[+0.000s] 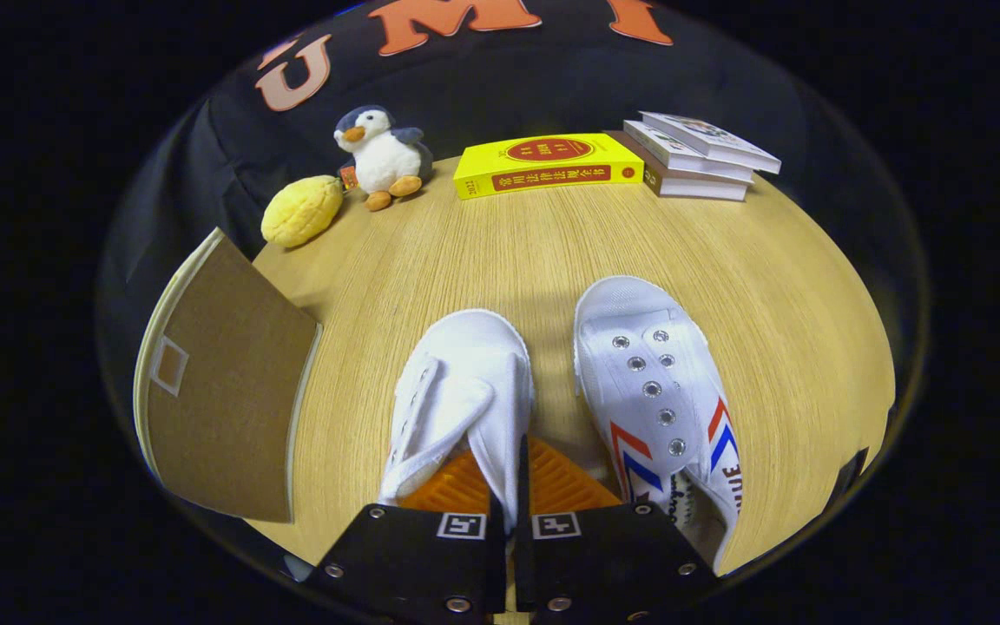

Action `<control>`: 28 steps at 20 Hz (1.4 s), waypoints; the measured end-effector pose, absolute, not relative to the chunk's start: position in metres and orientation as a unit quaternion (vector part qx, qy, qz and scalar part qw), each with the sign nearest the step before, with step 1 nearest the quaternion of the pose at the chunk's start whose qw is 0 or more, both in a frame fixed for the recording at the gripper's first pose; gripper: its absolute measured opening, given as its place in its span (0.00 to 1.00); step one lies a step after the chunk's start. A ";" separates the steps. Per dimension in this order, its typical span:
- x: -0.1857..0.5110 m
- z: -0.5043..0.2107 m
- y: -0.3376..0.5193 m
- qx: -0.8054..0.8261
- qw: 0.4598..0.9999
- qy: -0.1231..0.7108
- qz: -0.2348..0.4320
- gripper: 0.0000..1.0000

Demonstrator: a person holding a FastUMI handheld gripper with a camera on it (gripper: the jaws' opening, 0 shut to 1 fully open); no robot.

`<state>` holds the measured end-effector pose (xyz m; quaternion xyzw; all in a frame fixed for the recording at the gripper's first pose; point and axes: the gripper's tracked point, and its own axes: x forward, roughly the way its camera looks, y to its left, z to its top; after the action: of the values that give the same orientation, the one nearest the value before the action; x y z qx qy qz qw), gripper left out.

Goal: Open the storage box then place both shoes into the box .Put the left shoe in first, then the right shoe, with the right side of both shoes facing outward in a uniform manner.

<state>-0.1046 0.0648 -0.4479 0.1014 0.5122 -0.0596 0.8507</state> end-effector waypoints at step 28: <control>-0.027 -0.272 0.289 0.184 0.852 0.489 0.032 0.05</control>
<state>-0.0270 0.2885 -0.2716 0.1841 0.4888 0.0316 0.8522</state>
